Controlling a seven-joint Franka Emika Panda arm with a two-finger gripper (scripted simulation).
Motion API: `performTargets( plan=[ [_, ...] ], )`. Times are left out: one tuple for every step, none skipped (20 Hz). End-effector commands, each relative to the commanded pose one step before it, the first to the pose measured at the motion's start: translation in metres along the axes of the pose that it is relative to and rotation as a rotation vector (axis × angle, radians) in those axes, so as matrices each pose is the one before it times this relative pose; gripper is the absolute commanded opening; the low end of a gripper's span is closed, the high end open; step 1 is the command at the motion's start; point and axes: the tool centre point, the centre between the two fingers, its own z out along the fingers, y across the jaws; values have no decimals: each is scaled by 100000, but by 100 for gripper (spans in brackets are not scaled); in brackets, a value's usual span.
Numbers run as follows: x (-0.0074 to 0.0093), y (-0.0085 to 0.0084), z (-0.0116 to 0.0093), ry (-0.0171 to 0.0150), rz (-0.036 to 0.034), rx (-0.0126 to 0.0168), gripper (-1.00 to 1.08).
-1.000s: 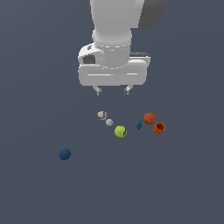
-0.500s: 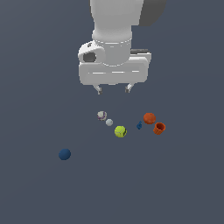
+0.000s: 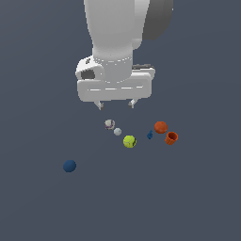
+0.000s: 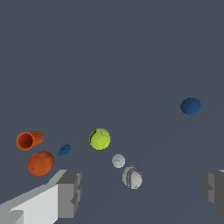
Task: Pick up a designated object from a clutter of objects.
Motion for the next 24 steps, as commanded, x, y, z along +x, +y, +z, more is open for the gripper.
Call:
performTargets(
  plan=[
    [811, 1060, 958, -192, -947, 22, 100],
    [372, 507, 454, -64, -469, 8, 100],
    [387, 554, 497, -69, -503, 5, 100],
    [399, 599, 542, -75, -543, 1, 100],
    [406, 652, 589, -80, -572, -4, 100],
    [411, 698, 638, -87, -615, -9, 100],
    [410, 752, 690, -92, -648, -16, 100],
    [404, 802, 740, -99, -683, -23, 100],
    [380, 820, 765, -103, -696, -30, 100],
    [349, 832, 781, -105, -695, -36, 100],
    [319, 842, 797, -108, -696, -42, 100],
    [289, 847, 813, -112, -704, -48, 100],
    [257, 855, 829, -115, -706, -53, 100],
    [226, 859, 844, -119, -712, -59, 100],
    [192, 866, 859, -123, -711, -63, 100],
    [160, 867, 874, -128, -718, -68, 100],
    [128, 867, 889, -133, -725, -73, 100],
    [94, 869, 903, -137, -727, -76, 100],
    [61, 866, 917, -142, -734, -80, 100],
    [28, 858, 925, -147, -736, -83, 100],
    [-4, 818, 897, -145, -708, -81, 100],
    [-32, 768, 860, -142, -676, -79, 100],
    [-56, 721, 820, -138, -640, -76, 100],
    [-73, 670, 779, -134, -608, -73, 100]
  ],
)
